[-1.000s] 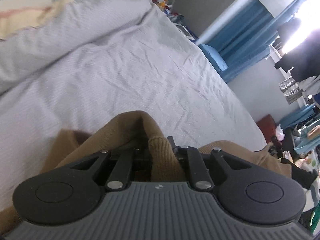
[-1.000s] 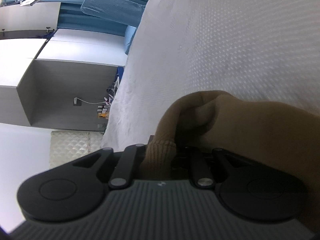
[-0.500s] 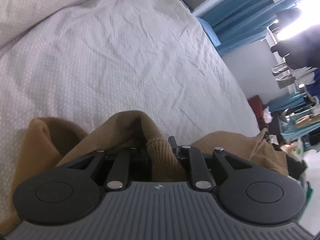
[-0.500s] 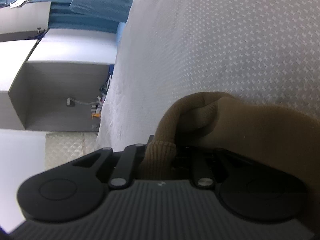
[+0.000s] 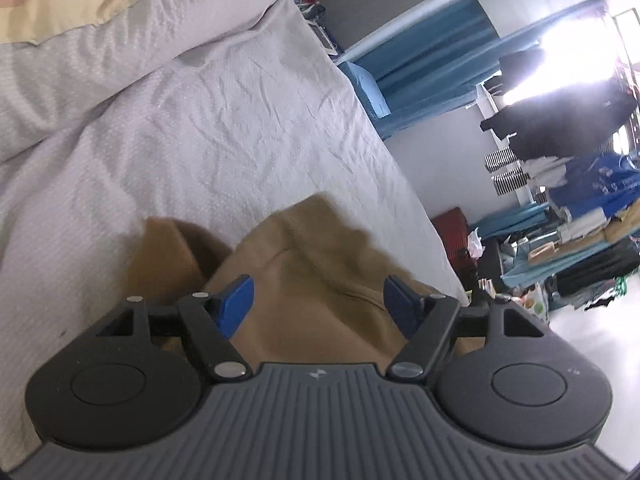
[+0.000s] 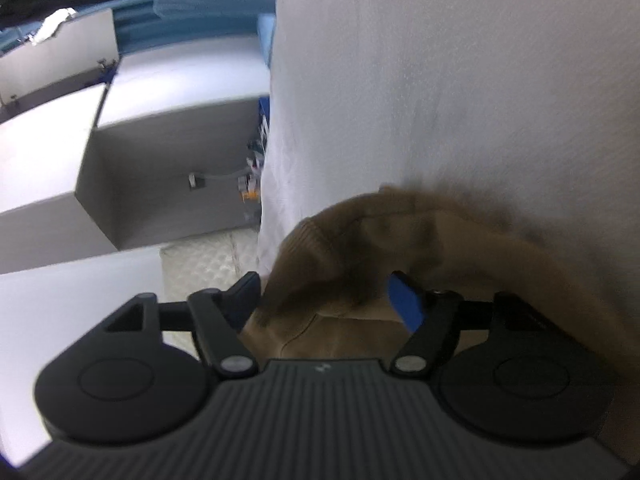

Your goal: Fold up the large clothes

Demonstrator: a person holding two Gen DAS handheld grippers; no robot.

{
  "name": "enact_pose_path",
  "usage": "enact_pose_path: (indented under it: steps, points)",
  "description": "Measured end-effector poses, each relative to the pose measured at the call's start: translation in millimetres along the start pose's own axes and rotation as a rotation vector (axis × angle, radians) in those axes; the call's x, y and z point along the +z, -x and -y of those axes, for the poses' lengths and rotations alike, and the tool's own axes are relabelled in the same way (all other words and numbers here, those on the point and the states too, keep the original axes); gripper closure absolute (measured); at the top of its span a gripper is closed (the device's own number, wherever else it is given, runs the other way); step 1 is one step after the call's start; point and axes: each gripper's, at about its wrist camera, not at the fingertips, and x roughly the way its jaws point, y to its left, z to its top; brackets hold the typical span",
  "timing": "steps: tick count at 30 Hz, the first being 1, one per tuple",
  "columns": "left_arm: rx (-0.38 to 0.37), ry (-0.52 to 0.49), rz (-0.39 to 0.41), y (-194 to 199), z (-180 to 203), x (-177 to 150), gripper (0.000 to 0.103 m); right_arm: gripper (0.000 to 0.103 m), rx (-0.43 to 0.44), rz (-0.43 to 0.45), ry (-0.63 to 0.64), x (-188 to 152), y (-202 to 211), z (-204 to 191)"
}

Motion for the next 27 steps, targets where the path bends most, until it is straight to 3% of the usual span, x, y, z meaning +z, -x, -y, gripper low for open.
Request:
enact_pose_path:
  steps: [3, 7, 11, 14, 20, 21, 25, 27]
  points:
    - [0.022, -0.096, 0.037, 13.2, 20.4, -23.5, 0.027, 0.03, -0.011, 0.027, 0.084, -12.4, 15.9, -10.0]
    - [0.036, -0.317, 0.124, 32.3, 72.0, -81.6, 0.027, 0.027, -0.067, 0.017, 0.292, -47.5, 18.3, -34.5]
    - [0.044, -0.429, 0.145, 27.5, 112.6, -139.4, 0.027, 0.027, -0.076, 0.05, 0.444, -83.0, 24.8, -53.0]
    - [0.092, -0.537, 0.194, 20.6, 138.3, -177.2, 0.027, 0.027, -0.097, 0.054, 0.601, -110.2, 26.4, -67.5]
    - [0.167, -0.607, 0.244, -2.6, 149.6, -215.8, 0.031, 0.029, -0.095, 0.029, 0.895, -168.3, 19.3, -81.5]
    - [0.174, -0.611, 0.239, -6.7, 148.6, -217.9, 0.034, 0.031, -0.108, 0.025, 0.938, -177.4, 15.3, -82.7]
    - [0.207, -0.634, 0.238, -22.5, 141.3, -220.9, 0.043, 0.059, -0.229, 0.027, 1.146, -211.0, -7.3, -82.9]
    - [0.219, -0.658, 0.238, -28.2, 139.2, -218.6, 0.044, 0.065, -0.281, 0.023, 1.221, -221.3, -22.1, -80.5]
